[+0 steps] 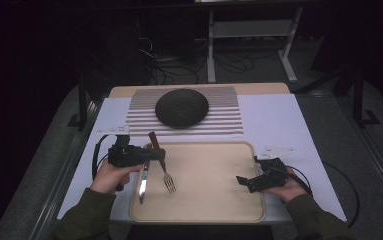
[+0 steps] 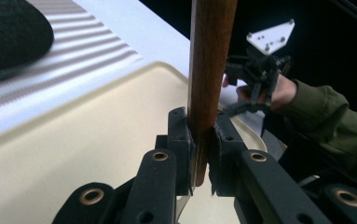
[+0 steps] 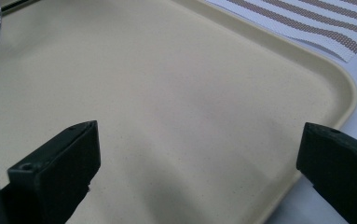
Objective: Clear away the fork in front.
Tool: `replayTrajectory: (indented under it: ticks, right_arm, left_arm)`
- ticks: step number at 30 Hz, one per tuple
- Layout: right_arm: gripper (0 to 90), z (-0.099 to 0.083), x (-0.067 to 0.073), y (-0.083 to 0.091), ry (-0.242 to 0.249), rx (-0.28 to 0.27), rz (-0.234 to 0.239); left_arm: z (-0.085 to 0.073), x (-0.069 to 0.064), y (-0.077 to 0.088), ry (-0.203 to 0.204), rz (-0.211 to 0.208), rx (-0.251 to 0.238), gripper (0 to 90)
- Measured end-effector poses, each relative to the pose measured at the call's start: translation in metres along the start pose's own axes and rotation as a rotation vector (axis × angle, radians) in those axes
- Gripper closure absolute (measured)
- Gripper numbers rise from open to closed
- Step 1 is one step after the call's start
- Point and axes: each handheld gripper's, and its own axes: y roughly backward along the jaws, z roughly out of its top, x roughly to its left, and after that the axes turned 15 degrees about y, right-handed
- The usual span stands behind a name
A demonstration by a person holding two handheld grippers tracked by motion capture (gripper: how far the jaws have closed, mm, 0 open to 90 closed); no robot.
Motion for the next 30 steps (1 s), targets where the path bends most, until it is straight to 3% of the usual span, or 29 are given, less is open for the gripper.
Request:
replayTrajectory:
  ticks: [6,19,22,30]
  right_arm:
    - [0.0,0.000,0.000,0.000,0.000,0.001,-0.002]
    - [0.0,0.000,-0.001,0.000,-0.010,-0.006,0.000]
    - [0.0,0.000,-0.001,0.000,-0.009,-0.006,0.000]
    - [0.0,0.000,-0.001,-0.001,-0.009,-0.002,0.007]
  left_arm:
    - [-0.011,0.001,0.001,0.020,-0.015,0.027,81.5]
    - [-0.012,0.012,-0.006,0.026,-0.033,0.057,80.6]
    - [-0.011,0.018,-0.007,0.020,0.005,0.047,78.9]
    - [-0.006,0.037,-0.015,0.049,0.051,0.053,74.3]
